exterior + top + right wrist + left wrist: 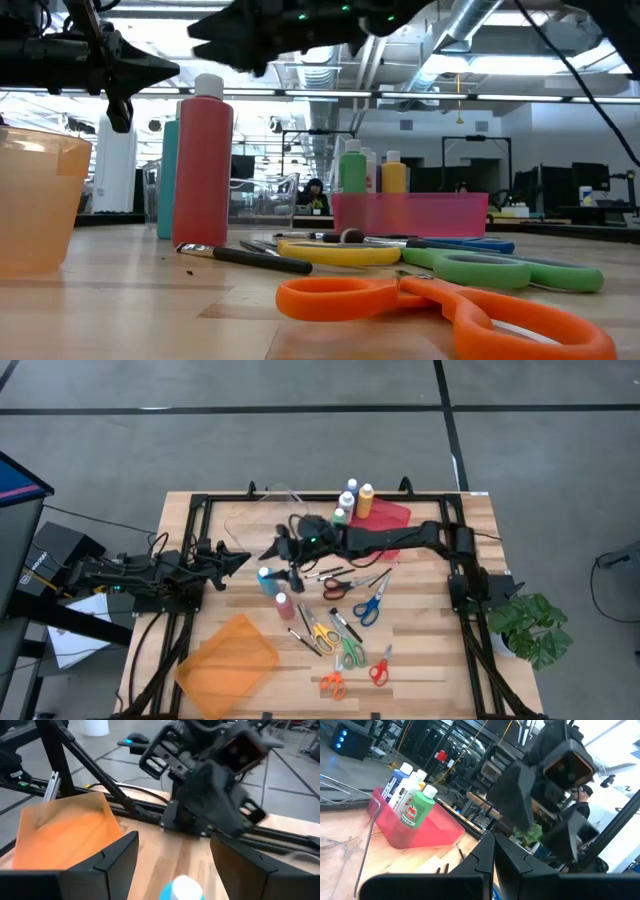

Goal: Pick & Place Paint Supplies
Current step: Put the light blue paint bottle into the red bin

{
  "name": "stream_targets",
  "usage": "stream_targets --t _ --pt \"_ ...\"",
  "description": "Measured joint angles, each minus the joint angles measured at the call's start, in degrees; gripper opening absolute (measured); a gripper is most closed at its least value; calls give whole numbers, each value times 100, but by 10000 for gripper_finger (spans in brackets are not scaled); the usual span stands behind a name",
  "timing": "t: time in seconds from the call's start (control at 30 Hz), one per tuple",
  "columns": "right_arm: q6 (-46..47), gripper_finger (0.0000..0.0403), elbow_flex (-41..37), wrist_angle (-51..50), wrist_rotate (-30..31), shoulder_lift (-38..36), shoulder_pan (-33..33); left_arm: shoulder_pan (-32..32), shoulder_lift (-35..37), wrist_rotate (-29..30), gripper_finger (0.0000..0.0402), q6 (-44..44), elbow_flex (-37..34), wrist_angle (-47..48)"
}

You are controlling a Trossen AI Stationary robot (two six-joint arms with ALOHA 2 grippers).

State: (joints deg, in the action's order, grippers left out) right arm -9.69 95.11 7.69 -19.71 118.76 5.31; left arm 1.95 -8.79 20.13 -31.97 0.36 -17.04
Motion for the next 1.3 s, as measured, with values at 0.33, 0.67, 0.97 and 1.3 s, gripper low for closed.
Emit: stream_targets --t 0.33,0.67,0.97,1.3 --pt "-86 245 519 -243 5 679 -10 1 -1 1 6 3 -1 2" --pt "-124 245 504 -427 -133 891 -3 0 1 0 6 1 0 2" --pt "-129 229 494 -598 -129 907 49 1 -1 1 6 5 0 2" --pt "-132 176 494 -602 -133 907 143 1 -1 1 6 11 0 4"
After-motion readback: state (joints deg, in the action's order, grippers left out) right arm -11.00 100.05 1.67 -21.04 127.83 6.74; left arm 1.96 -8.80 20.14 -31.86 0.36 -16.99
